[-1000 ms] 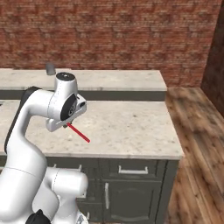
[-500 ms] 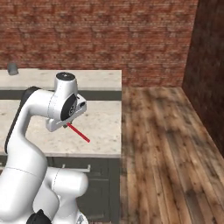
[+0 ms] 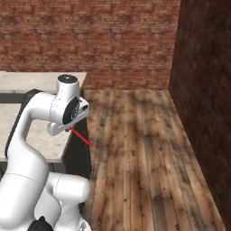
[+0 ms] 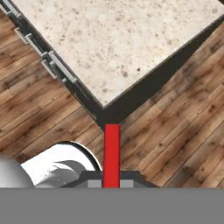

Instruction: Take a straw from the drawer in front and place it inside the glass cup on the dining counter.

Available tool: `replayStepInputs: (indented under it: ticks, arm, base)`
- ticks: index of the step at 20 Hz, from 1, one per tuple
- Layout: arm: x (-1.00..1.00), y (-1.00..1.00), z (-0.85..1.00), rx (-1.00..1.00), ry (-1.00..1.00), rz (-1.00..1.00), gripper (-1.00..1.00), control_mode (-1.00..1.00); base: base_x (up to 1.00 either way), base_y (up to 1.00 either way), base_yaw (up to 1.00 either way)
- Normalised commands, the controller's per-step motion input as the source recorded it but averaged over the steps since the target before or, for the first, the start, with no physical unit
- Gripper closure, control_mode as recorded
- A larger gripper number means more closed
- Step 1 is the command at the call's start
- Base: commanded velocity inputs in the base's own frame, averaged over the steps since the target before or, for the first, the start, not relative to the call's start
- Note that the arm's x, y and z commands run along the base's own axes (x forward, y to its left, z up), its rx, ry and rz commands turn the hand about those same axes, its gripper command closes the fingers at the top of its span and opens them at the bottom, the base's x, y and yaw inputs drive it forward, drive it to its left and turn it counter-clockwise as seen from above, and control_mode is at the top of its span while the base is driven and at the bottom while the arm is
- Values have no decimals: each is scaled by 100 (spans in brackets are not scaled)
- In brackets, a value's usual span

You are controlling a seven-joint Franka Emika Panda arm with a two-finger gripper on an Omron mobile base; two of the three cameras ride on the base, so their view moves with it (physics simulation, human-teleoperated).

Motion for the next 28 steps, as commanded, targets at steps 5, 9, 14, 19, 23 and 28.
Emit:
replayStepInputs:
  ticks: [5,9,14,19,23,28]
  arm:
    - [0,0,0,0,0,0,100,100]
    - [0,0,0,0,0,0,100,100]
    - [0,0,0,0,0,0,100,100]
    - [0,0,0,0,0,0,100,100]
    - [0,0,0,0,0,0,100,100]
    - [0,0,0,0,0,0,100,100]
  base:
    - [66,-96,0]
    - [85,-77,0]
    - [99,-51,0]
    - [100,-12,1]
    - [100,-1,10]
    - [100,-8,23]
